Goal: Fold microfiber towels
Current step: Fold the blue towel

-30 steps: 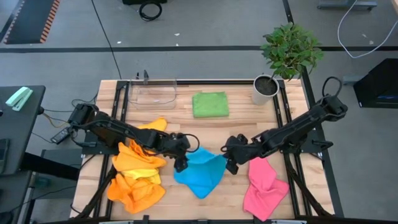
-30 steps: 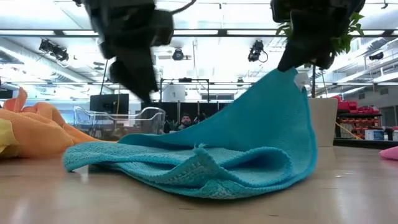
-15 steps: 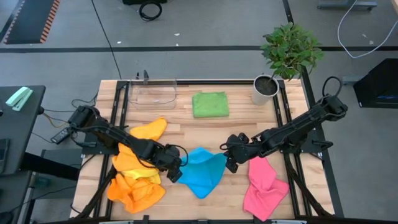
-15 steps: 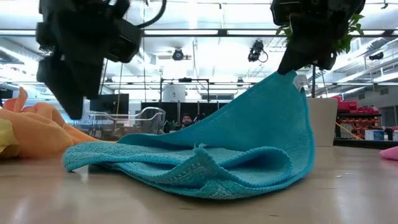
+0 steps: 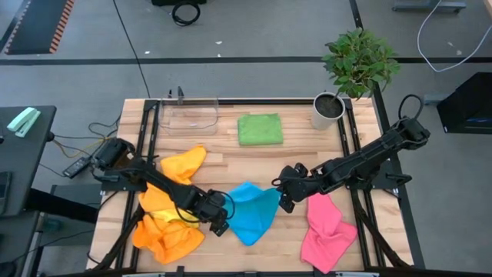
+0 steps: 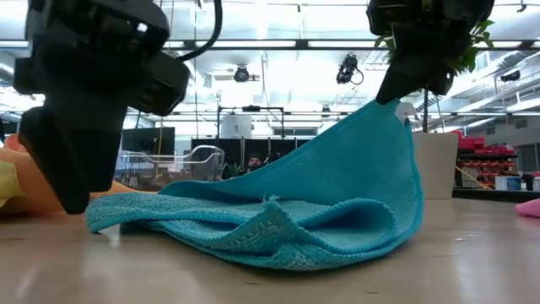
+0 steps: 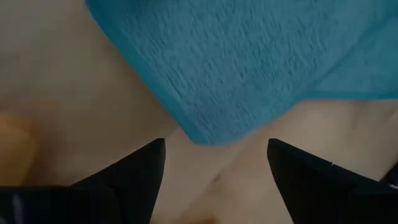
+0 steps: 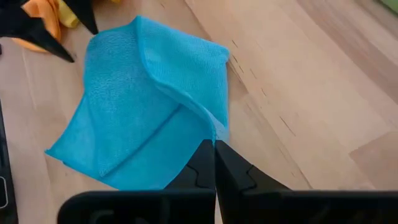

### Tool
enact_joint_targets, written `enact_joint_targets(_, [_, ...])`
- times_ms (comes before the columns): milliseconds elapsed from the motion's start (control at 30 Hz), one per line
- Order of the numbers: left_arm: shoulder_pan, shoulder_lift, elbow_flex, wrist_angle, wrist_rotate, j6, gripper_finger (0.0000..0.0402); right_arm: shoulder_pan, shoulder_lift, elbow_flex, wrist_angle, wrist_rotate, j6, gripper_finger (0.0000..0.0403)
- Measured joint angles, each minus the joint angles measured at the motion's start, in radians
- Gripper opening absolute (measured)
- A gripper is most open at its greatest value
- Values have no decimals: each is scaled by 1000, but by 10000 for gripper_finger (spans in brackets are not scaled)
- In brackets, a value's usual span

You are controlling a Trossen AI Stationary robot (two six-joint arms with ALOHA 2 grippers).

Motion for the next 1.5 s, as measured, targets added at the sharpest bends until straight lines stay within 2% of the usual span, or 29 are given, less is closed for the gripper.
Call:
enact_joint_targets(133, [-1,0,0,13,-26,-8,270,0,0,0,-4,0,-15,1])
enact_joint_targets(333, [0,46,2,23,-58,-51,207,0,0,0,-9,-1,-29,1])
enact_joint_targets(467, [-8,46,2,7,-70,-53,144,0,0,0,-12,-1,-40,1])
enact_joint_targets(667, [-15,-15,-1,3,-60,2,18,0,-1,0,-36,-2,-36,1])
enact_joint_targets(767, [-12,-90,0,-8,19,69,16,0,-43,3,-76,-11,-21,1])
enact_joint_targets(933, [-8,-295,0,-34,133,194,11,5,-196,71,-202,20,-30,1])
enact_joint_targets(1100, [-5,-509,0,-22,252,317,16,22,-348,150,-207,37,-86,1])
enact_joint_targets(1200, [-6,-613,0,-4,266,323,19,49,-387,205,-192,-27,-90,1])
enact_joint_targets(1333, [-6,-691,1,49,242,368,7,151,-360,291,-176,-84,-77,1])
enact_joint_targets(1400, [-6,-698,2,55,206,396,10,212,-328,337,-171,-59,-75,1])
enact_joint_targets(1500, [-6,-692,2,56,196,426,14,298,-279,408,-169,58,-65,1])
